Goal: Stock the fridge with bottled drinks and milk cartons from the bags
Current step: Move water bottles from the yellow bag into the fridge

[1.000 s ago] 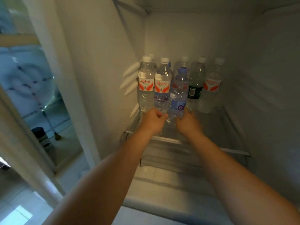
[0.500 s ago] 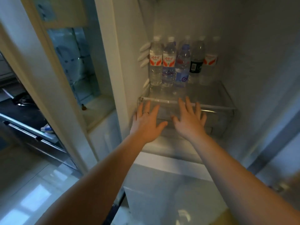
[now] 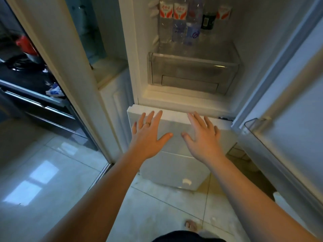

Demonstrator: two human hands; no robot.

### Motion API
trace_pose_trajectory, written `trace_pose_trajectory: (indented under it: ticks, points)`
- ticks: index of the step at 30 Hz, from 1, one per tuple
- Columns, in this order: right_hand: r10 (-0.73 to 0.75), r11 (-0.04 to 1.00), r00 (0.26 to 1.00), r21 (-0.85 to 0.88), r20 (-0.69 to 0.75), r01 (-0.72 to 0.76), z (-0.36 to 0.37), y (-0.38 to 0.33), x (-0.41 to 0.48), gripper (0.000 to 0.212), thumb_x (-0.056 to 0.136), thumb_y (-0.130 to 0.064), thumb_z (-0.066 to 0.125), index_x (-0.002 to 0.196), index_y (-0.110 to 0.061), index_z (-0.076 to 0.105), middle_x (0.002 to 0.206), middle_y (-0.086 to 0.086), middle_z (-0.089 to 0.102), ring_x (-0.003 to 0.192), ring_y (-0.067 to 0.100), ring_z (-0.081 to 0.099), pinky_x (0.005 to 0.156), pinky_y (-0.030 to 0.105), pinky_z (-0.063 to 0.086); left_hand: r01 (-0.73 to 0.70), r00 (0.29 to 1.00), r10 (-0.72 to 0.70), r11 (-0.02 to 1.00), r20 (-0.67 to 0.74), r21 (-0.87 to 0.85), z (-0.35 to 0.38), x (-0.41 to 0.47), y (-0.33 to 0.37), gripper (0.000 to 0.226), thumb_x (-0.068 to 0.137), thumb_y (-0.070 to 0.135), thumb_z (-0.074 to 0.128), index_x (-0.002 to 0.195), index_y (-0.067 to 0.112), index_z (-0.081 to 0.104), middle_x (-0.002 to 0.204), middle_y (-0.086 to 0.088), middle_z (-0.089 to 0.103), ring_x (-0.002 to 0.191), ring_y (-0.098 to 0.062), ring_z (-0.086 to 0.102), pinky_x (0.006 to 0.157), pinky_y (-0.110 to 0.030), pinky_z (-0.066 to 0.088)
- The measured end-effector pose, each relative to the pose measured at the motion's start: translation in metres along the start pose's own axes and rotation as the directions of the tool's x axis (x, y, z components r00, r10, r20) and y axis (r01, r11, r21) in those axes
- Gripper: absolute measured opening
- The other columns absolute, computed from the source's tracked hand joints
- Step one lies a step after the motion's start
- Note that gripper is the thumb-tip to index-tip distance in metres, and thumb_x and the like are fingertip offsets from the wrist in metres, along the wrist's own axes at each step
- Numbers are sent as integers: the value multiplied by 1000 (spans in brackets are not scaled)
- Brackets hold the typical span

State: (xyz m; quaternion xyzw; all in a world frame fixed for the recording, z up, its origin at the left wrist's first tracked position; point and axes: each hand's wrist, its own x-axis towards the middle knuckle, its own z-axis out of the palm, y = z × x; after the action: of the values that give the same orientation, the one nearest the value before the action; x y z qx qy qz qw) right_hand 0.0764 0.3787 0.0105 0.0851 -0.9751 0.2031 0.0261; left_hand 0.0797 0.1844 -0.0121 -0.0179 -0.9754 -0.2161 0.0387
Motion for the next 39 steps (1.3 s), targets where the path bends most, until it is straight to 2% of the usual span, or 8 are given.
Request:
trace_pose_trajectory:
  ticks: [5, 11, 16, 20, 24, 27, 30, 39]
  points:
    - [-69, 997, 997, 44, 32, 67, 9, 21, -58, 62, 97, -46, 46, 152, -34, 20, 161, -11, 17, 148, 22, 10, 117, 47, 11, 45, 999, -44, 996, 9, -75, 19, -65, 17, 82, 90, 72, 37, 156, 35, 6, 166, 3, 9, 152, -24, 0, 121, -53, 8]
    - [-125, 986, 986, 126, 107, 111, 13, 50, -128, 58, 97, -42, 48, 151, -33, 26, 158, -13, 25, 146, 17, 15, 116, 42, 13, 194, 981, -188, 967, 51, -164, 48, -150, 50, 76, 90, 70, 38, 155, 39, 14, 164, 8, 13, 152, -17, 0, 121, -48, 7]
    - [-193, 971, 955, 186, 224, 152, 12, 81, -192, 57, 98, -41, 46, 151, -31, 27, 156, -13, 27, 145, 15, 16, 115, 38, 13, 339, 940, -341, 915, 31, -217, 79, -223, 87, 72, 91, 64, 46, 153, 36, 22, 162, 7, 22, 151, -20, 8, 119, -52, 14]
    - [-258, 959, 926, 193, 277, 209, 10, 113, -249, 56, 99, -42, 46, 150, -34, 27, 156, -14, 27, 145, 13, 16, 115, 39, 13, 413, 906, -423, 884, 3, -218, 108, -278, 121, 72, 91, 62, 50, 152, 32, 28, 159, 3, 29, 149, -23, 17, 117, -50, 23]
    - [-292, 951, 899, 195, 325, 238, 5, 143, -301, 56, 98, -42, 46, 150, -36, 26, 156, -14, 28, 145, 15, 18, 116, 40, 14, 566, 823, -550, 813, 144, -134, 128, -322, 155, 73, 90, 60, 53, 152, 28, 29, 159, -2, 30, 146, -28, 26, 118, -50, 27]
    - [-302, 950, 890, 193, 343, 248, -4, 162, -332, 56, 98, -42, 46, 150, -35, 26, 156, -13, 28, 144, 16, 18, 116, 40, 14, 528, 849, -516, 830, 112, -183, 138, -360, 182, 71, 92, 60, 48, 153, 29, 26, 160, 0, 27, 148, -26, 23, 118, -47, 23]
    - [-288, 954, 888, 187, 359, 234, -9, 182, -362, 56, 98, -41, 46, 151, -34, 27, 157, -12, 28, 145, 16, 19, 116, 40, 15, 482, 875, -478, 844, 77, -234, 147, -388, 203, 66, 92, 60, 48, 150, 32, 32, 157, 3, 34, 145, -22, 28, 116, -47, 26]
    - [-105, 989, 946, 136, 306, 66, -26, 246, -456, 56, 98, -41, 47, 150, -35, 27, 157, -11, 28, 145, 19, 20, 117, 43, 16, 373, 916, -322, 903, 241, -213, 187, -446, 261, 69, 90, 64, 42, 150, 34, 32, 158, 5, 32, 146, -20, 27, 116, -45, 26]
